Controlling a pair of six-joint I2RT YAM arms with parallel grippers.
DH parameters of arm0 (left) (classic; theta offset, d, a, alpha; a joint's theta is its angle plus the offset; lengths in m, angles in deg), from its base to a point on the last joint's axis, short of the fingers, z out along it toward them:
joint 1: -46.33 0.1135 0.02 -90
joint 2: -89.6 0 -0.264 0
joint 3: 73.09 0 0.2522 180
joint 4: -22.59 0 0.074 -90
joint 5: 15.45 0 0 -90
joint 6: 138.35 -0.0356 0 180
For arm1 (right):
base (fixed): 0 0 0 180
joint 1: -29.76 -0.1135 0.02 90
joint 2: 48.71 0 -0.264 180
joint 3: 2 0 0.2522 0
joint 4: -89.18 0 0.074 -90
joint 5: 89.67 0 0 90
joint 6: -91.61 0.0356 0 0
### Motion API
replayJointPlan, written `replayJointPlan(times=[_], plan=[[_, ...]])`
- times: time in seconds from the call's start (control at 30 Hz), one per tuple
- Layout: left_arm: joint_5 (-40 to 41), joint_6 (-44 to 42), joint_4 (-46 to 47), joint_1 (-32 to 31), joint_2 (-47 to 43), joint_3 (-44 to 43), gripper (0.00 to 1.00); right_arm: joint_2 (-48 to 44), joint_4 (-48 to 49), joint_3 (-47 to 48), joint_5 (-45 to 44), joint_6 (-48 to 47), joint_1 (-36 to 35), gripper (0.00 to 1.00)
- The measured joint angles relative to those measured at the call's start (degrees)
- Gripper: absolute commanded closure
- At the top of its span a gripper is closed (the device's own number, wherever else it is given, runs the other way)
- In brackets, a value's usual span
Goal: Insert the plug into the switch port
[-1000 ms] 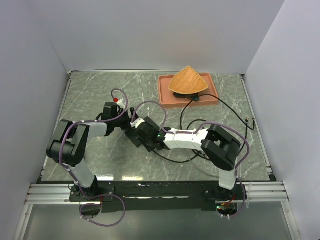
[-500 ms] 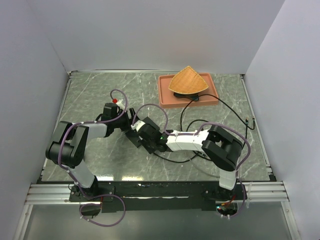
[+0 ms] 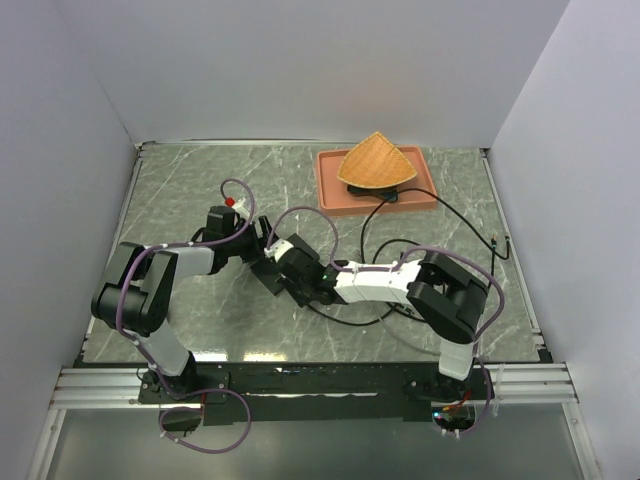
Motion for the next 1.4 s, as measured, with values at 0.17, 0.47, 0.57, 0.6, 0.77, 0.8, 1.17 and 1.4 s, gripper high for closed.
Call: replayJointPlan(times=[0.17,0.47,0.57,0.6,0.77,0.8,1.17,1.4], plan=[[0.0,0.0,-0.02,0.0,0.0,0.0,0.18,-0.57,0.63,-0.55,-0.11,0.0,0.0,1.0],[-0.02,-0.02,-0.13,0.0,-0.11,0.0,0.18,0.44,0.92,-0.31,0.9,-0.02,-0.09,1.0],[0.02,-0.11,-0.59,0.0,-0.33,0.0,0.18,1.01,1.05,0.07,1.53,-0.48,-0.09,1.0],[0.09,-0.2,-0.74,0.0,-0.44,0.0,0.18,1.14,0.79,0.33,1.57,-0.7,-0.09,1.0],[0.2,-0.7,-1.29,0.0,-0.7,0.0,0.18,1.73,-0.66,1.51,1.18,-1.42,-0.09,1.0],[0.2,-0.96,-1.36,0.0,-0.7,0.0,0.18,1.73,-0.66,1.51,1.16,-1.51,-0.09,1.0],[0.17,-1.51,-1.38,0.0,-0.7,0.0,0.19,0.9,-0.68,1.51,1.14,-1.57,-0.07,1.0],[0.17,-1.55,-1.4,0.0,-0.7,0.0,0.19,0.24,-0.7,1.46,1.31,-1.6,-0.07,1.0]])
